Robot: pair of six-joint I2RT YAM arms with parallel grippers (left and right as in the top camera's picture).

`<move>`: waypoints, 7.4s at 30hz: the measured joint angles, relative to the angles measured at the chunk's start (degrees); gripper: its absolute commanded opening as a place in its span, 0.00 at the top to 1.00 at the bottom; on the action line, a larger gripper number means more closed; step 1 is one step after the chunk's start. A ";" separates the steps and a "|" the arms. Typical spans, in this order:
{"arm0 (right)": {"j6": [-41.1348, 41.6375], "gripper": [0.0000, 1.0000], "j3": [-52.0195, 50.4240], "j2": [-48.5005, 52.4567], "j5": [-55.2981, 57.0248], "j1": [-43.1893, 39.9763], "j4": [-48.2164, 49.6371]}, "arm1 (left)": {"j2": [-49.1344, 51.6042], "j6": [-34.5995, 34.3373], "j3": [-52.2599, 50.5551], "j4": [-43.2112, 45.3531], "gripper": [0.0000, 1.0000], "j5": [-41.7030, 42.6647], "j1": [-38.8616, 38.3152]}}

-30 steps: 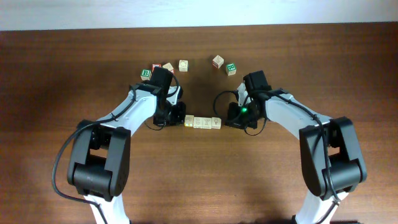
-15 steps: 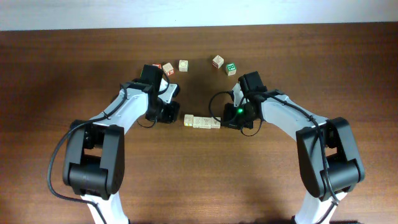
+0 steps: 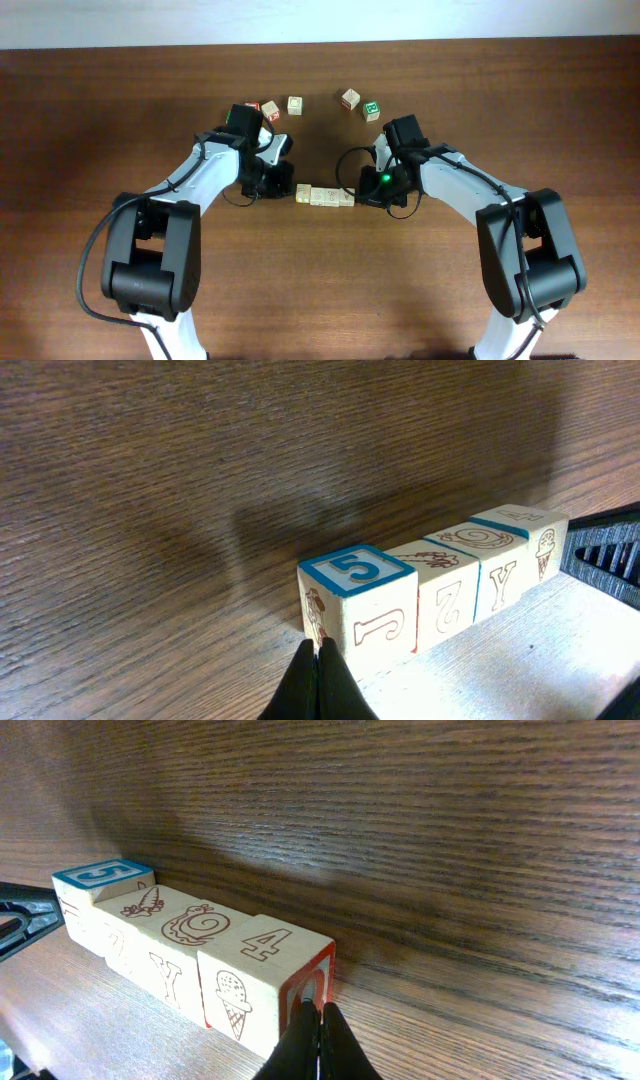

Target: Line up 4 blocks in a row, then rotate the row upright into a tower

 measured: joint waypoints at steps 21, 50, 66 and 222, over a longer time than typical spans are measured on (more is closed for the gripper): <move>0.02 0.95 -0.17 -3.06 -3.19 -0.17 3.23 | 0.00 -3.56 0.00 0.22 1.00 -7.04 -2.36; 0.48 0.96 2.40 -5.73 -0.87 6.27 5.49 | 0.00 -3.78 0.00 -0.20 1.00 -13.05 -0.96; 2.29 0.96 4.52 -6.99 -6.78 9.01 7.89 | 0.46 -4.02 0.00 -3.56 1.00 -12.96 -1.44; -35.80 0.02 -66.82 -111.03 20.94 -17.14 26.53 | -113.35 18.84 -74.25 35.28 0.01 -28.81 15.02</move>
